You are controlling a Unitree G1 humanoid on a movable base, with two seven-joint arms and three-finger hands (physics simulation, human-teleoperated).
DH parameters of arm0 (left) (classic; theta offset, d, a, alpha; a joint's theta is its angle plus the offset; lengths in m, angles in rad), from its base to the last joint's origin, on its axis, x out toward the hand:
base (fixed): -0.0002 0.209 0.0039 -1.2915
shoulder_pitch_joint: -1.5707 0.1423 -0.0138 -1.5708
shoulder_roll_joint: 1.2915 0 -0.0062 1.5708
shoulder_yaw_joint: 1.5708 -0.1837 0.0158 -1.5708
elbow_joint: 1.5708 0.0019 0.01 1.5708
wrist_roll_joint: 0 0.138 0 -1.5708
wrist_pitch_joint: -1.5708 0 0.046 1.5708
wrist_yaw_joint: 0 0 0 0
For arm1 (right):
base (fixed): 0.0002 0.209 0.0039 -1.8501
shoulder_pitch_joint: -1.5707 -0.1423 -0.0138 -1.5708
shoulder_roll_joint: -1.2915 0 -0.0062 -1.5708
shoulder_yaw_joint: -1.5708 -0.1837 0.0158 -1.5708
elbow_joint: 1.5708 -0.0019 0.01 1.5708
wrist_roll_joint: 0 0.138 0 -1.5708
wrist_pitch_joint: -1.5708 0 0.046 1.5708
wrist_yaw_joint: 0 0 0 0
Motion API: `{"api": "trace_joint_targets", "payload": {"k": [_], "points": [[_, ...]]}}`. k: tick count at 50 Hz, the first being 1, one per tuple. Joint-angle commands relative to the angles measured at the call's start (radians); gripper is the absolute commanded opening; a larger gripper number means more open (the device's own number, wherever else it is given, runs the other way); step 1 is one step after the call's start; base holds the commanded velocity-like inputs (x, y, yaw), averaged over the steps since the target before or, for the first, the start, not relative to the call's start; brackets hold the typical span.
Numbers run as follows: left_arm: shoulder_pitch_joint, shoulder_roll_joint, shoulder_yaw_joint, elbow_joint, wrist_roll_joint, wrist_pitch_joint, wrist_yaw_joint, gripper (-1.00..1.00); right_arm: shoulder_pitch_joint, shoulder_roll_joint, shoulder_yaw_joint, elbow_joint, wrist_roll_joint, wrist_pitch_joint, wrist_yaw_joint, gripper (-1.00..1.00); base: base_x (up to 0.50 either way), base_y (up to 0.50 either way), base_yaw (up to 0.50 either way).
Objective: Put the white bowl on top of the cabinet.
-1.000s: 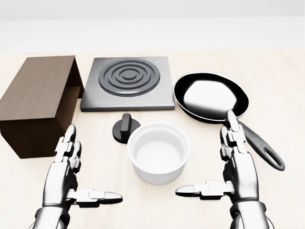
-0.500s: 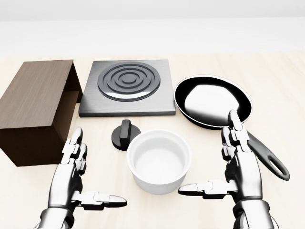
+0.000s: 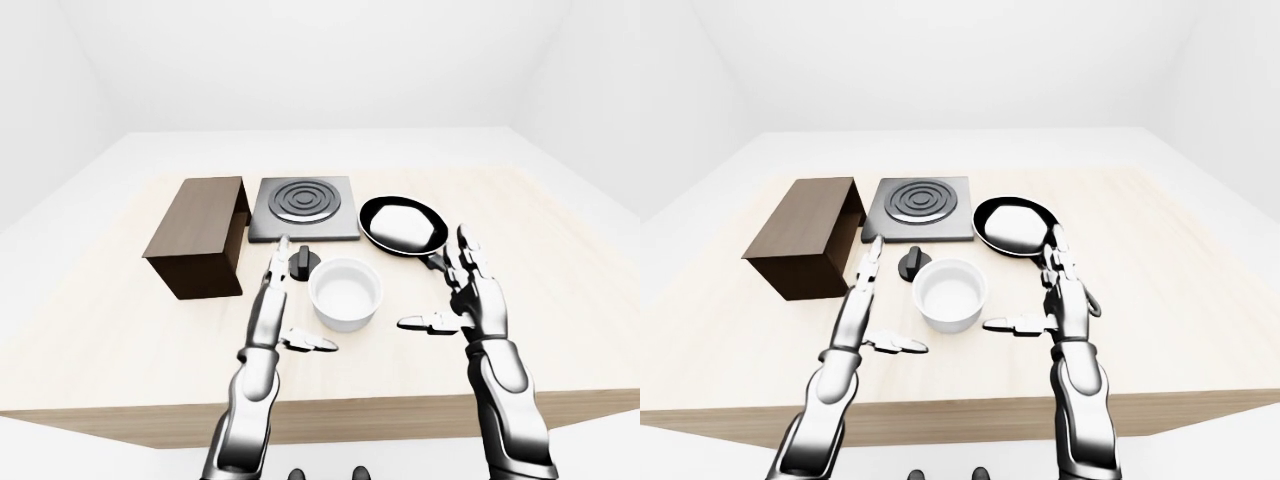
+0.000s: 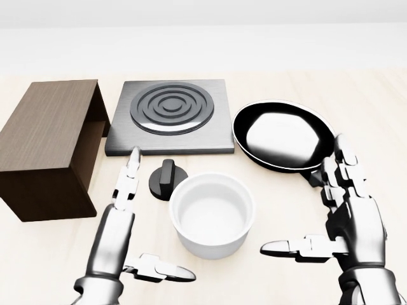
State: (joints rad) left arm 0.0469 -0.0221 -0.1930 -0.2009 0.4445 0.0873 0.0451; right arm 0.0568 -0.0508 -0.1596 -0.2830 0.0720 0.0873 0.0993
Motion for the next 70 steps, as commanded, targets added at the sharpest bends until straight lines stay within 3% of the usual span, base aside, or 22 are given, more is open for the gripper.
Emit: {"api": "trace_joint_targets", "payload": {"k": [1,7,12,17,23,26,28,34,40,53,70], "points": [[-0.003,-0.022,-0.115,-0.106,0.226,0.000,0.020,1.00,0.006,-0.005,-0.037,-0.052,0.014,0.000,0.023,1.00,0.00,0.00,0.00],[-0.022,-0.042,-0.186,-0.110,0.390,0.000,0.020,1.00,0.008,-0.008,-0.046,-0.065,0.014,0.000,0.030,1.00,0.00,0.00,0.00],[-0.026,-0.054,-0.260,-0.088,0.540,0.000,-0.023,1.00,0.004,-0.010,-0.059,-0.070,0.020,0.000,0.030,1.00,0.00,0.00,0.00],[-0.035,-0.078,-0.268,-0.057,0.595,0.000,-0.042,1.00,0.003,-0.011,-0.065,-0.078,0.027,0.000,0.032,1.00,0.00,0.00,0.00],[-0.095,-0.121,-0.267,-0.015,0.782,0.000,-0.029,1.00,0.000,-0.016,-0.081,-0.089,0.045,0.000,0.035,1.00,0.00,0.00,0.00],[-0.094,-0.130,-0.266,-0.012,0.806,0.000,-0.041,1.00,0.001,-0.016,-0.084,-0.093,0.048,0.000,0.036,1.00,0.00,0.00,0.00],[-0.093,-0.136,-0.291,0.019,0.924,0.000,-0.060,1.00,0.004,-0.018,-0.094,-0.106,0.056,0.000,0.038,1.00,0.00,0.00,0.00],[-0.113,-0.158,-0.275,0.148,1.061,0.000,-0.082,1.00,0.022,-0.016,-0.114,-0.153,0.073,0.000,0.047,1.00,0.00,0.00,0.00],[-0.117,-0.176,-0.264,0.153,1.098,0.000,-0.047,1.00,0.016,-0.015,-0.123,-0.154,0.078,0.000,0.053,1.00,0.00,0.00,0.00],[-0.133,-0.189,-0.246,0.256,1.208,0.000,-0.054,1.00,0.017,-0.014,-0.124,-0.157,0.082,0.000,0.049,1.00,0.00,0.00,0.00],[-0.155,-0.194,-0.214,0.333,1.225,0.000,-0.049,1.00,0.023,-0.011,-0.127,-0.172,0.086,0.000,0.051,1.00,0.00,0.00,0.00]]}}
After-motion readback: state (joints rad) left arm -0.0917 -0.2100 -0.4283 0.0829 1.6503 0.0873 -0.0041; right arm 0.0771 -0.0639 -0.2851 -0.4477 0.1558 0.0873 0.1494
